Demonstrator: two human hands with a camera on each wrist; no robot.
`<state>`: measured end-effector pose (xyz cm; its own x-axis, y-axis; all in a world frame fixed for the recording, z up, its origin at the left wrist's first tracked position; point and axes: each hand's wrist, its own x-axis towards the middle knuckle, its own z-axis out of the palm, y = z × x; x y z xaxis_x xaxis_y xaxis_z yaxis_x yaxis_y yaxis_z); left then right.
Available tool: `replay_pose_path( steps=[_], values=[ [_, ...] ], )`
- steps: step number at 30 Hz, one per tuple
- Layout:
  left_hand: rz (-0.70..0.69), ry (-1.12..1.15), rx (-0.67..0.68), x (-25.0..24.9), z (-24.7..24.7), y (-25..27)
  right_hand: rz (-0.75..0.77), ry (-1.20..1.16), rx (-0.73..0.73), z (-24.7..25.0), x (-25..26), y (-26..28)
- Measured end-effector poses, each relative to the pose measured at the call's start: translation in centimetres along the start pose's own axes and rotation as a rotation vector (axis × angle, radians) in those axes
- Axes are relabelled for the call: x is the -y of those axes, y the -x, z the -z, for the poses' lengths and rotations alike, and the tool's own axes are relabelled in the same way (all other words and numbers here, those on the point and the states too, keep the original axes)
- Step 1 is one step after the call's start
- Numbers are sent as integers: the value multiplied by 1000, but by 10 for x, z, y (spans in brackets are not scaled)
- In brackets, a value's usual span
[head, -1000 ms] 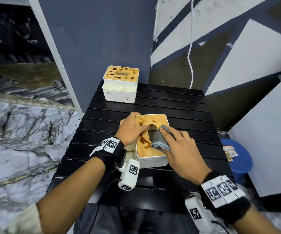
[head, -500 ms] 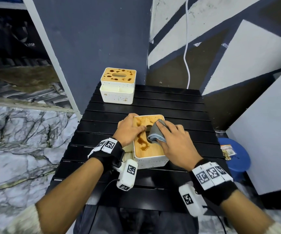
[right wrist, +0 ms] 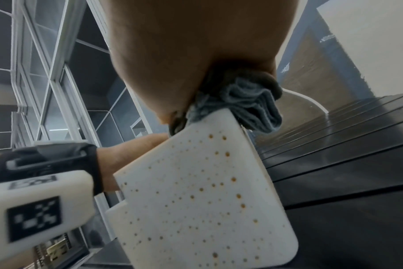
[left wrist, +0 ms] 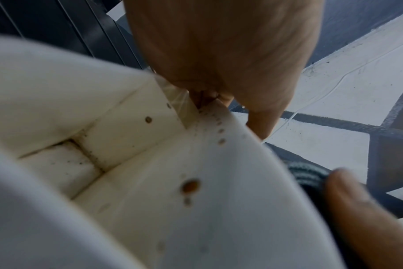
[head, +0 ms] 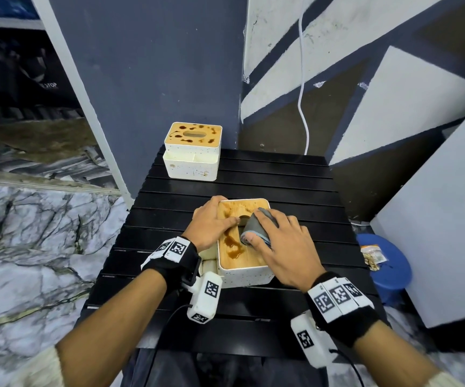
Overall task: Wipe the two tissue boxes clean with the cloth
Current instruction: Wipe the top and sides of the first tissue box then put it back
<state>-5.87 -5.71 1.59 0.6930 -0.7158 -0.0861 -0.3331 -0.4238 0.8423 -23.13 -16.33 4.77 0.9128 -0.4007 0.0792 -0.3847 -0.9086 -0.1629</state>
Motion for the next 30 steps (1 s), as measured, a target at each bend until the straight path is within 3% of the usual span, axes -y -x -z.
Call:
replay_pose_path(
  steps=[6, 14, 22, 30],
  values=[
    [-12, 29, 17, -5, -2, 3, -33, -10, -14, -3, 5, 17],
    [17, 47, 33, -9, -1, 5, -51, 25, -39, -4, -1, -17],
    [21, 68, 26, -9, -2, 6, 5, -39, -25, -3, -4, 21],
    [7, 36, 46, -14, 0, 8, -40, 0, -18, -2, -13, -31]
  ],
)
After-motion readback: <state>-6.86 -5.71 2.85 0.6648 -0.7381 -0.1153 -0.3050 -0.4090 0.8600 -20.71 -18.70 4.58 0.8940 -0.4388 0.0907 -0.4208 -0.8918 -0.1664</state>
